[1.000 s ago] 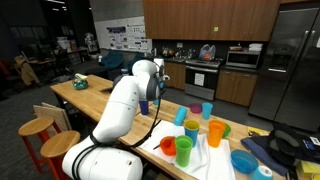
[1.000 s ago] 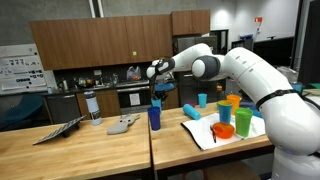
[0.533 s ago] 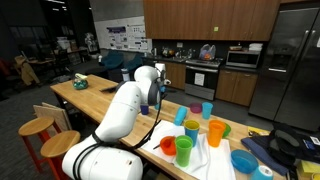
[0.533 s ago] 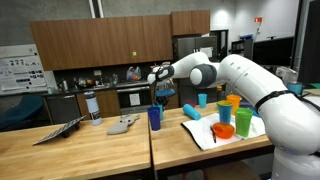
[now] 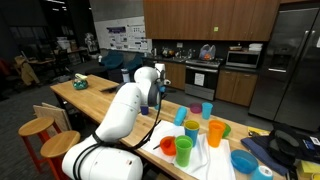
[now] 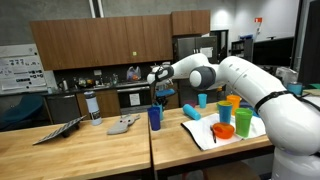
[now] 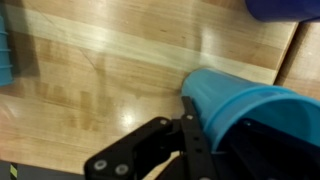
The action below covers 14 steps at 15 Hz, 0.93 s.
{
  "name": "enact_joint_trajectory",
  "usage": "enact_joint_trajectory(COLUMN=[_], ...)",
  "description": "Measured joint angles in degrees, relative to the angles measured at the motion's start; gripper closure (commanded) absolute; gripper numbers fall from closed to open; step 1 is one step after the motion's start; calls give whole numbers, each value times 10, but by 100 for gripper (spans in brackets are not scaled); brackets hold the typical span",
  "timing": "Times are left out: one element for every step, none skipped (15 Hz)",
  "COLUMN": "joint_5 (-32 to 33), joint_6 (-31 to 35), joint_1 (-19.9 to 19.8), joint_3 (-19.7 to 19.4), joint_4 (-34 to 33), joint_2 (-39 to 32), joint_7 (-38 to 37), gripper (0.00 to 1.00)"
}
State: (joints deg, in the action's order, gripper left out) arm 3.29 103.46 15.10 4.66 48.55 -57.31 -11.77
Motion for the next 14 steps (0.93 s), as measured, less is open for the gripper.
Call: enact_joint_trajectory(joint_5=[0, 0, 5, 14, 24, 34, 43, 50, 57, 62, 65, 68, 69, 69], joint_6=[0, 0, -1, 0, 0, 0, 1, 2, 2, 3, 5, 8, 12, 19], joint_1=[0, 0, 1, 2, 4, 6, 8, 9, 10, 11, 11, 12, 12, 12], joint_3=[0, 0, -1, -4, -7, -9, -11, -12, -12, -12, -12, -12, -12, -12], joint_4=[0, 0, 0, 1, 2, 3, 4, 4, 5, 7, 10, 13, 16, 19], joint_2=[0, 0, 0, 0, 0, 1, 4, 6, 10, 15, 21, 26, 33, 39], joint_7=[0, 0, -1, -1, -1, -1, -1, -1, -1, -1, -1, -1, -1, -1], gripper=[69, 65, 59, 52, 46, 40, 32, 26, 18, 12, 4, 1, 0, 0])
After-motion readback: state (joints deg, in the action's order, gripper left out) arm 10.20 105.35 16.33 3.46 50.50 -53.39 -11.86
